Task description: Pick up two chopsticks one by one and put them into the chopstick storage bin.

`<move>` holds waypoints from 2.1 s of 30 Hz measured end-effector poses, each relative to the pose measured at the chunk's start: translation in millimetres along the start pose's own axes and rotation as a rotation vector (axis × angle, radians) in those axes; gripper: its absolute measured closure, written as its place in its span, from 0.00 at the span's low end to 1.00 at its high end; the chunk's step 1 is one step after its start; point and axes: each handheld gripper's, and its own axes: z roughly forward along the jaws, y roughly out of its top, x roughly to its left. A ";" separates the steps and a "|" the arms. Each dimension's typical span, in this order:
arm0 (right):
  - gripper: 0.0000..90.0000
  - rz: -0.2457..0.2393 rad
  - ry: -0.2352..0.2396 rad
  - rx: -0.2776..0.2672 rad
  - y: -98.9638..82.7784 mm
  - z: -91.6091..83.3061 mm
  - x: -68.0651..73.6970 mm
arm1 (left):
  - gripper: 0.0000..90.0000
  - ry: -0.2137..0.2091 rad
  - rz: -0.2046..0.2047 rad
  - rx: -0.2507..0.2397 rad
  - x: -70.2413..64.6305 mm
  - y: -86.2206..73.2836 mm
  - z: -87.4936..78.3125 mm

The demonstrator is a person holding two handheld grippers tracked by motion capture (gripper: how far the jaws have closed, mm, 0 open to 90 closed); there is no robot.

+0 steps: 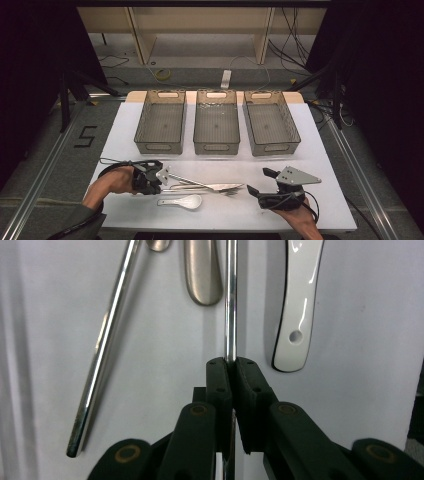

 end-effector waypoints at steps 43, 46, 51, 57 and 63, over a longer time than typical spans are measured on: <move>0.25 0.005 -0.009 -0.011 -0.3 -0.7 0.0 | 0.94 0.215 -0.597 -0.515 42.5 -10.7 -61.1; 0.25 0.005 -0.009 -0.011 -0.4 -0.7 -0.5 | 0.94 0.232 -0.618 -0.528 48.6 -10.7 -65.0; 0.25 -0.001 -0.002 -0.008 -0.6 0.2 1.1 | 0.94 0.267 -0.656 -0.548 59.1 -11.3 -71.4; 0.25 0.000 -0.003 -0.014 -0.7 -0.7 0.4 | 0.94 0.303 -0.700 -0.584 73.4 -14.5 -78.6; 0.25 -0.001 -0.002 -0.015 -0.8 -0.8 0.6 | 0.94 0.317 -0.748 -0.625 87.7 -17.9 -87.6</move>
